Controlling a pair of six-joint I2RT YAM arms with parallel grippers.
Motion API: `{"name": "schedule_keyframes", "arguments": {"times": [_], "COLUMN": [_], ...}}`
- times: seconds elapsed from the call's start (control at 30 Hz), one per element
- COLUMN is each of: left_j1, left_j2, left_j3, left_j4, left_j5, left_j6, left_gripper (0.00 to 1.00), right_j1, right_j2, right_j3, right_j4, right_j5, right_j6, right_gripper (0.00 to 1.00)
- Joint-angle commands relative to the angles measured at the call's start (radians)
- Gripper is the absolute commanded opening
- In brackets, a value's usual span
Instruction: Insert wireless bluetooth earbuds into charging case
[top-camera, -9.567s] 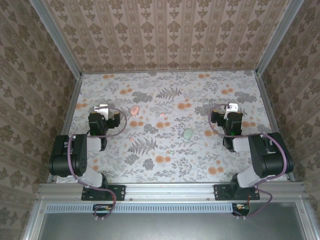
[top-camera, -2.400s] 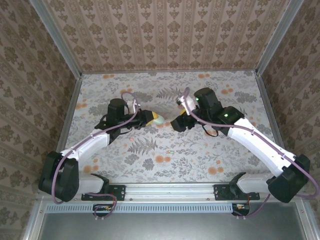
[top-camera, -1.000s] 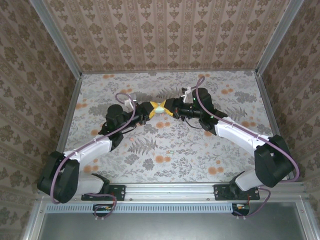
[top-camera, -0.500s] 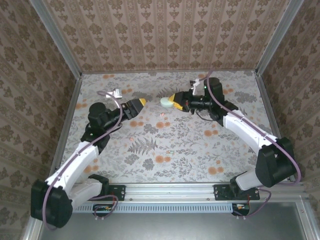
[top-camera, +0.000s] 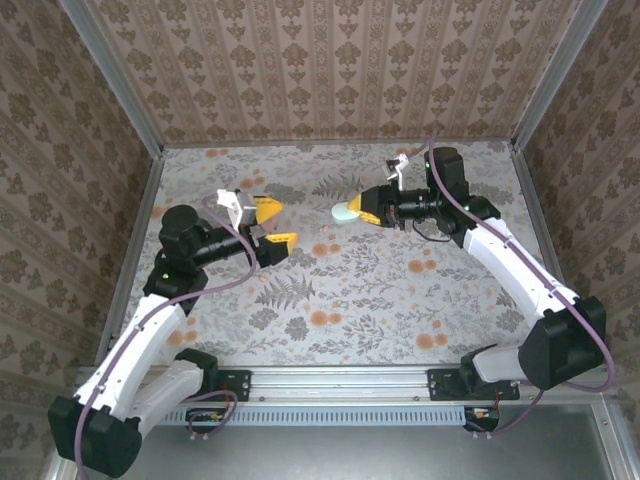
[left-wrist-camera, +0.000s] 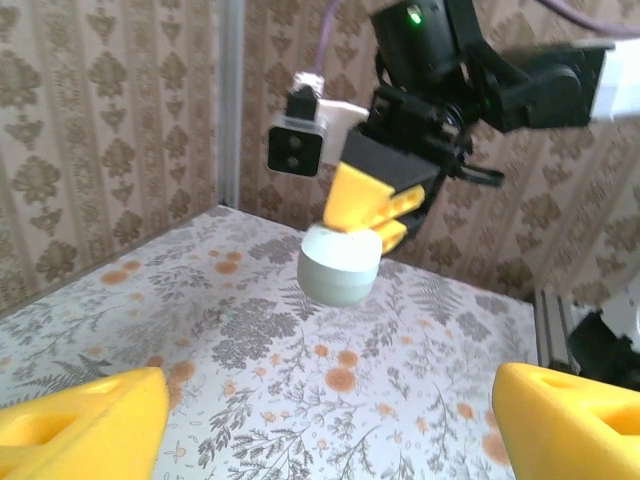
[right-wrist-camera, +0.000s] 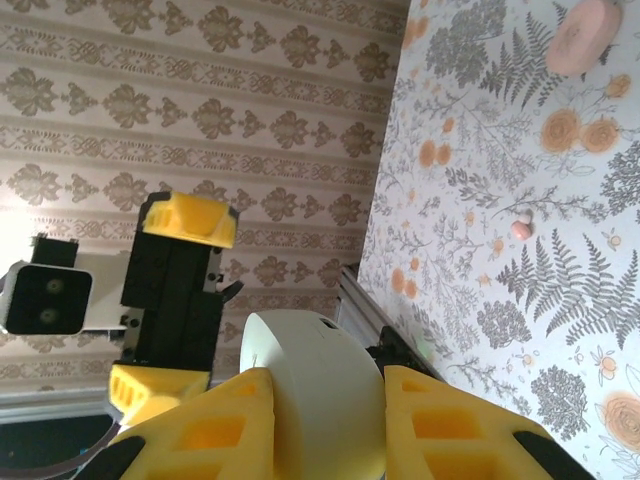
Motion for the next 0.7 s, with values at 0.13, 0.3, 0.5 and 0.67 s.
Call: {"name": "schedule_keyframes", "arguments": {"times": [0.13, 0.3, 0.5, 0.67], "left_j1": [-0.157, -0.256, -0.257, -0.250], "left_j2": [0.086, 0.187, 0.259, 0.269], "left_j3": [0.009, 0.017, -0.006, -0.012], "left_j4": [0.061, 0.153, 0.373, 0.395], "left_j5": [0.041, -0.043, -0.052, -0.053], "left_j6": [0.212, 0.223, 0.083, 0.041], "left_gripper": [0.84, 0.80, 0.76, 0.70], "right_j1": [0.014, 0.039, 0.060, 0.064], "right_j2": [-0.051, -0.056, -0.065, -0.077], "right_j3": [-0.011, -0.031, -0.026, -0.036], "right_j4": [-0.066, -0.043, -0.071, -0.067], "right_j5": [-0.058, -0.066, -0.073, -0.071], "right_j6": [-0.056, -0.050, -0.077, -0.075], "right_gripper": [0.14, 0.14, 0.15, 0.15]}}
